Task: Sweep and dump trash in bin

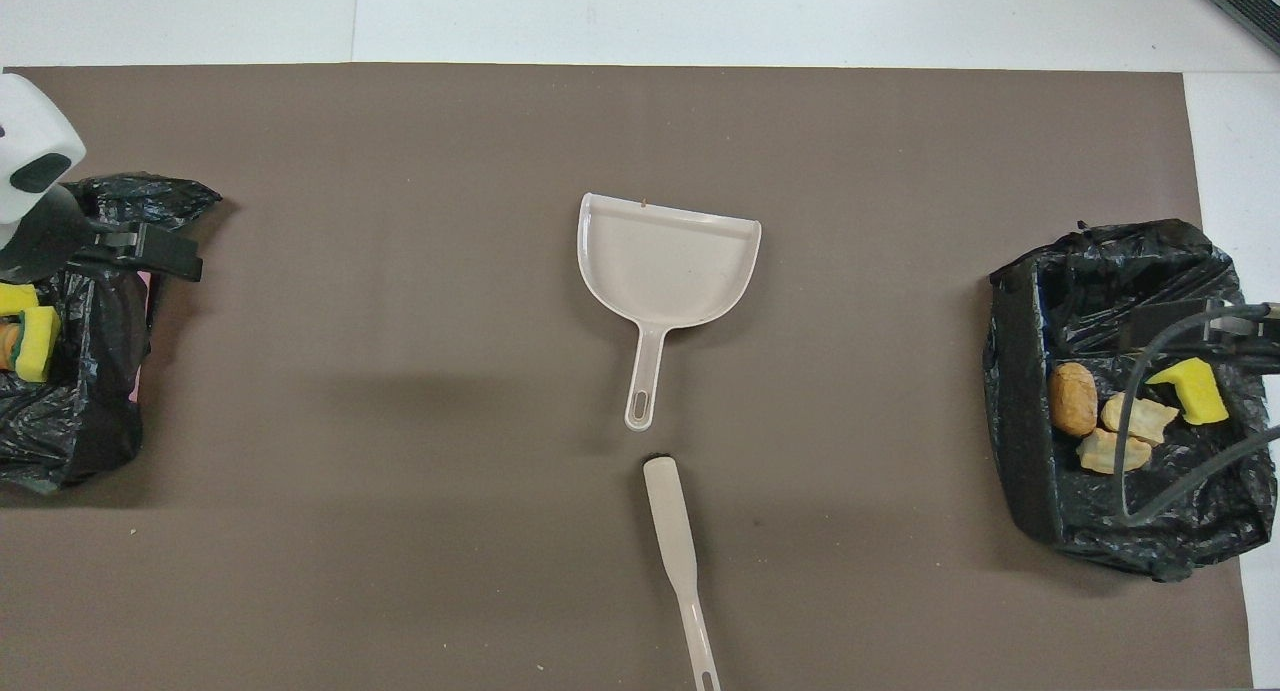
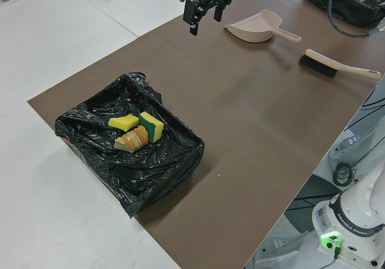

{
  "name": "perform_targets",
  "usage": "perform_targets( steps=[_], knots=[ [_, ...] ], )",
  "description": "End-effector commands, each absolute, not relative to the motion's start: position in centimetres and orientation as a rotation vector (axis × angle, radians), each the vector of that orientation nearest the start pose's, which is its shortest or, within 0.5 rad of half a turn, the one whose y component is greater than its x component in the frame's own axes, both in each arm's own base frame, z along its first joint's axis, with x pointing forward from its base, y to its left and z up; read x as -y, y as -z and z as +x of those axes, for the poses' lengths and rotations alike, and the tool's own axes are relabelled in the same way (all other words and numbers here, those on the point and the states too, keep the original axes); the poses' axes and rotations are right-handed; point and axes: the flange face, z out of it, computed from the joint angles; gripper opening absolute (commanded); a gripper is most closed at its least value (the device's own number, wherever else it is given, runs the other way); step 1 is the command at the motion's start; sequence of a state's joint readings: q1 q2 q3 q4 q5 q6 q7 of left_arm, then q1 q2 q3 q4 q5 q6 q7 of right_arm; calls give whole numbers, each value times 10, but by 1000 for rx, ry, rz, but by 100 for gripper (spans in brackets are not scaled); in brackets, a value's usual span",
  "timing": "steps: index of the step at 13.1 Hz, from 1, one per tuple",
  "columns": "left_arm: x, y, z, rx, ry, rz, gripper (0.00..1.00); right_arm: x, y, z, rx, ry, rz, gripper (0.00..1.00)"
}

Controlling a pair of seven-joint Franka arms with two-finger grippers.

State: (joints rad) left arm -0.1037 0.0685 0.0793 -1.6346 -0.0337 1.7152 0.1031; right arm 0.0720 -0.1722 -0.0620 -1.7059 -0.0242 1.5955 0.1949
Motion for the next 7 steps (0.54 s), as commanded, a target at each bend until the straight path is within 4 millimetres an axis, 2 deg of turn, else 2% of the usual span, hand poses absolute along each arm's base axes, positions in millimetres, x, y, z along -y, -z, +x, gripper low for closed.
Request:
perform_targets(
  steps=[1, 3, 5, 7],
  knots=[
    [7, -598, 555, -226, -6, -3144, 100, 4, -653, 498, -293, 97, -3133, 100],
    [-24, -606, 549, -212, 7, -3146, 100, 4, -653, 498, -293, 95, -3131, 100],
    [-22, -607, 546, -126, -3, -3153, 100, 4, -653, 497, -295, 97, -3131, 100],
    [-10, -609, 542, -142, -45, -3151, 100, 4, -653, 496, -298, 90, -3131, 100]
  ],
)
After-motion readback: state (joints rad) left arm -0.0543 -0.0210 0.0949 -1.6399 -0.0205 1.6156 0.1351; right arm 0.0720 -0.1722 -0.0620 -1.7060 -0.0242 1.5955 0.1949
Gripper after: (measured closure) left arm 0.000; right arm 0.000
